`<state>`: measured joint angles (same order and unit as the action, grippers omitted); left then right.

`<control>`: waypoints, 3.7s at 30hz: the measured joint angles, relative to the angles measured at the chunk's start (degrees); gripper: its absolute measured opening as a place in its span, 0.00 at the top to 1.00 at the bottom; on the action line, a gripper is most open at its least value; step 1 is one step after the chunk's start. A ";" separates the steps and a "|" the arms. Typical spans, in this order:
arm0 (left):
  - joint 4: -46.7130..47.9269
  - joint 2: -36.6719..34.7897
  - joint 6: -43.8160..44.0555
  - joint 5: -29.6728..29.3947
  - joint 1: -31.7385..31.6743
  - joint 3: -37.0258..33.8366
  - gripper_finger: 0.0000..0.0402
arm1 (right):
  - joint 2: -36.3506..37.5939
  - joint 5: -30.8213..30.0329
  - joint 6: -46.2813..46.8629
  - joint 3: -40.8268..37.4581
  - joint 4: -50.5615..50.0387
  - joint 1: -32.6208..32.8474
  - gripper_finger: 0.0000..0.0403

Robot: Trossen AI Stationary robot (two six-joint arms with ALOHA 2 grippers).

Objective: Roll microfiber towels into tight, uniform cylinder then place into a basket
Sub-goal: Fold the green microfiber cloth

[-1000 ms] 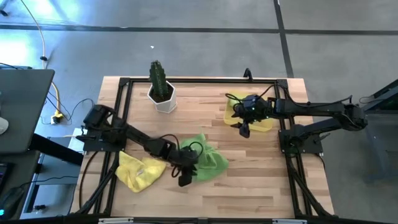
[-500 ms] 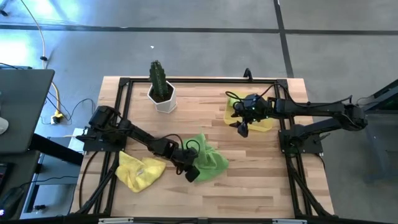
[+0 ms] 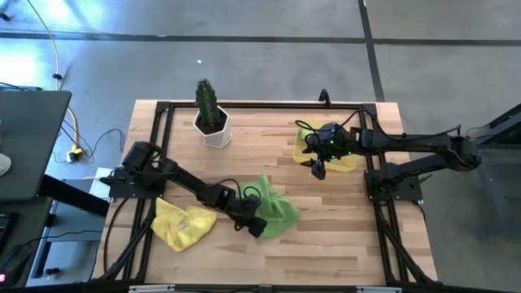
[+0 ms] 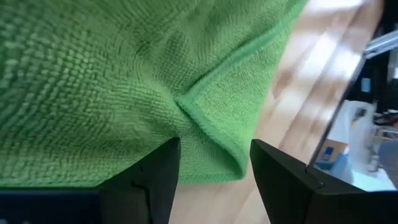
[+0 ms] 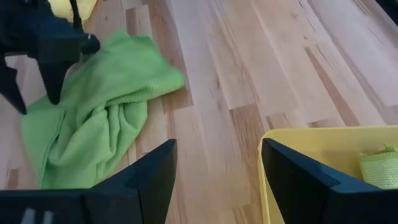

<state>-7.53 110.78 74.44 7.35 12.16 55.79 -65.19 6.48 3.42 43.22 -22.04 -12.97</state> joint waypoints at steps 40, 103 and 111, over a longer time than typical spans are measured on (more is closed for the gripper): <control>13.66 0.03 -37.05 -5.88 -0.26 0.52 0.66 | -12.37 -5.43 -15.76 -0.02 2.47 27.87 0.44; 19.73 -5.70 -37.60 -21.52 5.18 -0.30 0.68 | -34.90 -45.42 1.81 0.02 45.66 46.82 0.44; 6.02 -3.93 -42.20 -22.74 6.03 -0.18 0.68 | -37.02 -27.13 14.57 0.02 45.22 40.28 0.44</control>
<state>-1.50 106.85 32.23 -15.38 18.19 55.61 -102.21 -20.65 17.99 43.24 23.18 27.31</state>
